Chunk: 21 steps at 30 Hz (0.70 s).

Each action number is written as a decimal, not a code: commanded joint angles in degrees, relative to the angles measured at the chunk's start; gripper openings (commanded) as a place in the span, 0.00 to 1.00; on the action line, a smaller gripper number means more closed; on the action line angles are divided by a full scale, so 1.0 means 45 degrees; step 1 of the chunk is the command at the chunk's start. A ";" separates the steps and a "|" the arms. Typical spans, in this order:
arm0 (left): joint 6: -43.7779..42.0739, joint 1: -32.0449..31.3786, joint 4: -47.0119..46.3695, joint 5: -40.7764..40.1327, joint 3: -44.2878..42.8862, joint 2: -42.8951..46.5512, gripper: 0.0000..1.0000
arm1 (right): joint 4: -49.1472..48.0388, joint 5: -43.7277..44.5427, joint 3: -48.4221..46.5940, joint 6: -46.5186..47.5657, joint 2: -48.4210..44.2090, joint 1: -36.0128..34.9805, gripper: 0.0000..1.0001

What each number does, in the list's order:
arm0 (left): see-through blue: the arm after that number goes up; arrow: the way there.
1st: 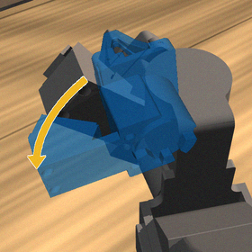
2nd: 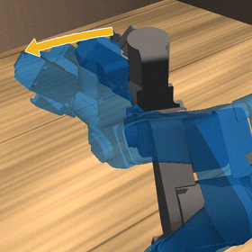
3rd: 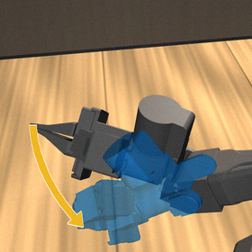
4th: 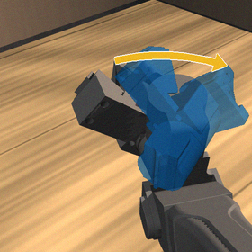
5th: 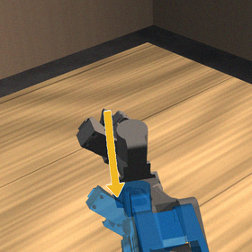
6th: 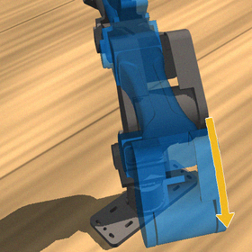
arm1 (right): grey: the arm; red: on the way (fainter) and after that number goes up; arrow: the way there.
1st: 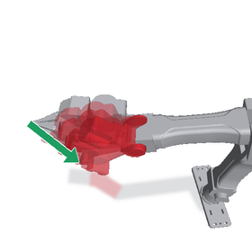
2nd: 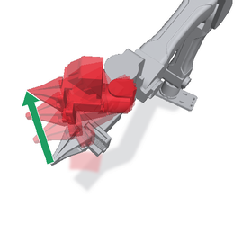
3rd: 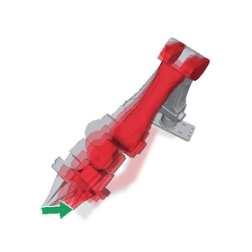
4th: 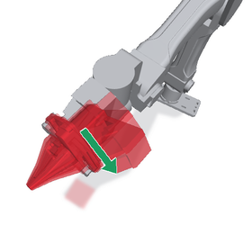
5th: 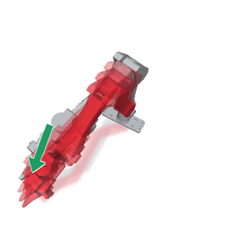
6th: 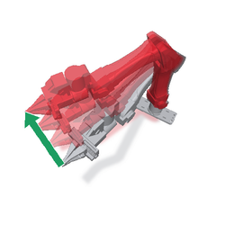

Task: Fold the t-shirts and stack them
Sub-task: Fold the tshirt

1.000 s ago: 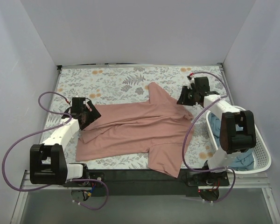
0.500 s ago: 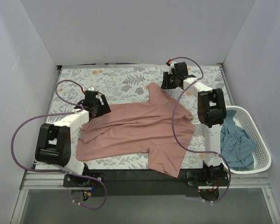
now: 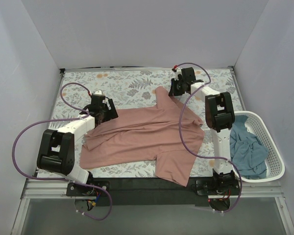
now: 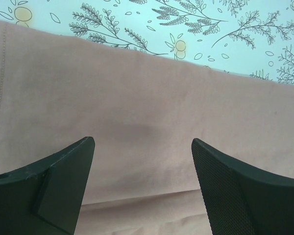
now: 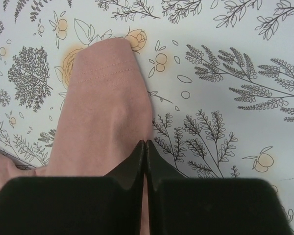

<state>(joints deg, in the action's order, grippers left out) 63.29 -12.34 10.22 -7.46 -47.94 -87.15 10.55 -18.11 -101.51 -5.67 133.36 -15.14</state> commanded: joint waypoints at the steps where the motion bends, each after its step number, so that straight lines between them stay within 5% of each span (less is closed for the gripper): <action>1: -0.0216 -0.0110 -0.0239 -0.0314 0.0029 0.0325 0.80 | 0.0254 -0.0039 -0.0351 0.0186 0.0092 -0.0054 0.04; 8: -0.0157 -0.0149 -0.0220 -0.0626 0.0107 0.0403 0.80 | -0.0174 0.3024 0.0232 0.0810 -0.2756 0.0277 0.01; 15: -0.0079 -0.0149 -0.0142 -0.0880 0.0049 0.0442 0.80 | -0.1660 0.5587 0.2986 0.0229 -0.5105 0.1233 0.01; 21: -0.0001 -0.0149 -0.0103 -0.0724 0.0010 0.0364 0.80 | 0.0934 0.5256 0.2482 -0.0400 -0.3739 0.1703 0.32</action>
<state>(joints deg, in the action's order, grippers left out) 63.26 -12.86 10.22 -9.87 -47.94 -87.15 7.38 4.05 -89.73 -5.93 111.48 -7.25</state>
